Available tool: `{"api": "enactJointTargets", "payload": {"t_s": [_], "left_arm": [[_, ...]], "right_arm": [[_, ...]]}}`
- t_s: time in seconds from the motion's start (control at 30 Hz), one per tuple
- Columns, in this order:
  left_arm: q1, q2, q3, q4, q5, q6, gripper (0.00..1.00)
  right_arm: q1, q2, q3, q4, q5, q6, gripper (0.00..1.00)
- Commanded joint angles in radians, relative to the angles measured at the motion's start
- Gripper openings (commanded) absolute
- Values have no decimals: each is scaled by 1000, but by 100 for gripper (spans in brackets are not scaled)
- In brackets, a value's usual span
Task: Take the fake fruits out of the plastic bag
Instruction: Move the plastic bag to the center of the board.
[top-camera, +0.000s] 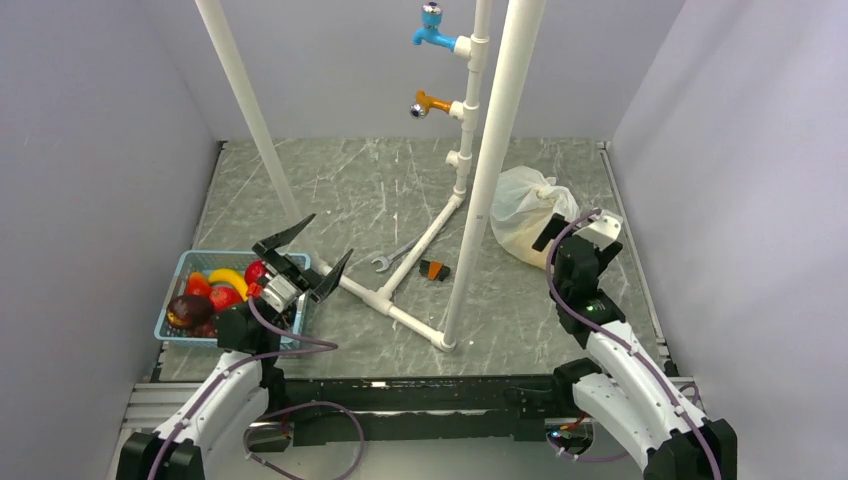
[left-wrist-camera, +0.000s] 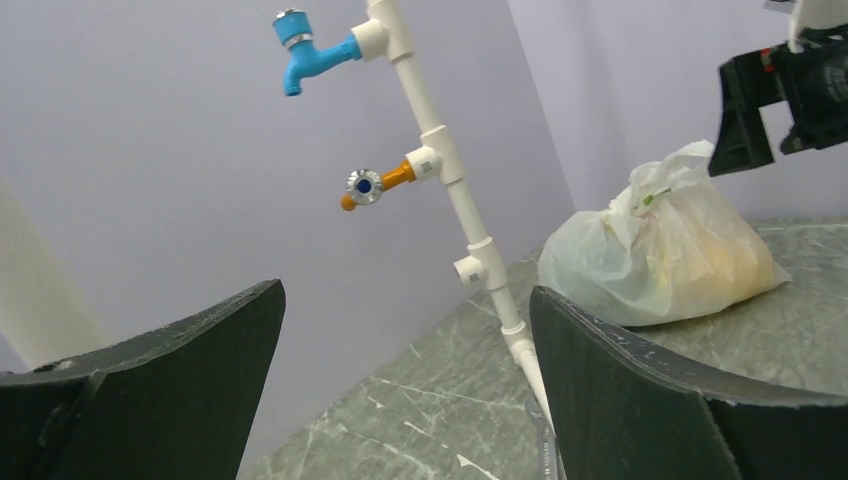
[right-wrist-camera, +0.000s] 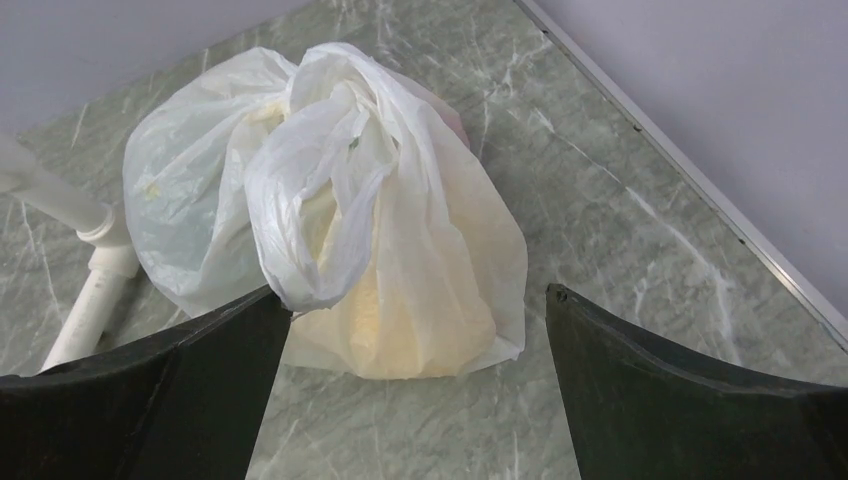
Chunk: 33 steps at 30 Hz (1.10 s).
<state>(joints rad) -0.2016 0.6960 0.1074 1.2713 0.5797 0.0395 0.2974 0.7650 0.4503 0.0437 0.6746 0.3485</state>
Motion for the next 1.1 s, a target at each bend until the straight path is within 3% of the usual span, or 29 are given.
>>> {"api": "enactJointTargets", "payload": {"t_s": [0.0,0.33,0.57,0.77,0.87,1.0,1.07], "left_arm": [[-34,-20,54,-33,52,32,100],[-198,-154,191,-531,-68,178,99],[-315,-89,371,-841,-168,176,99],[-317,-20,546,-1160,54,245,99],[-317,-15,597,-1302,13,288,99],[-316,-125,492,-1239,-69,293,99],[-317,-206,401,-1128,-217,221,99]], "right_arm": [[4,-9,93,-101,27,47,100],[3,-94,110,-259,-1,94,100],[3,-61,209,-386,-40,161,100],[2,-22,233,-376,-105,94,100],[-5,37,272,-390,-88,117,100],[-40,146,346,-404,-131,131,100],[-87,195,385,-423,-184,149,100]]}}
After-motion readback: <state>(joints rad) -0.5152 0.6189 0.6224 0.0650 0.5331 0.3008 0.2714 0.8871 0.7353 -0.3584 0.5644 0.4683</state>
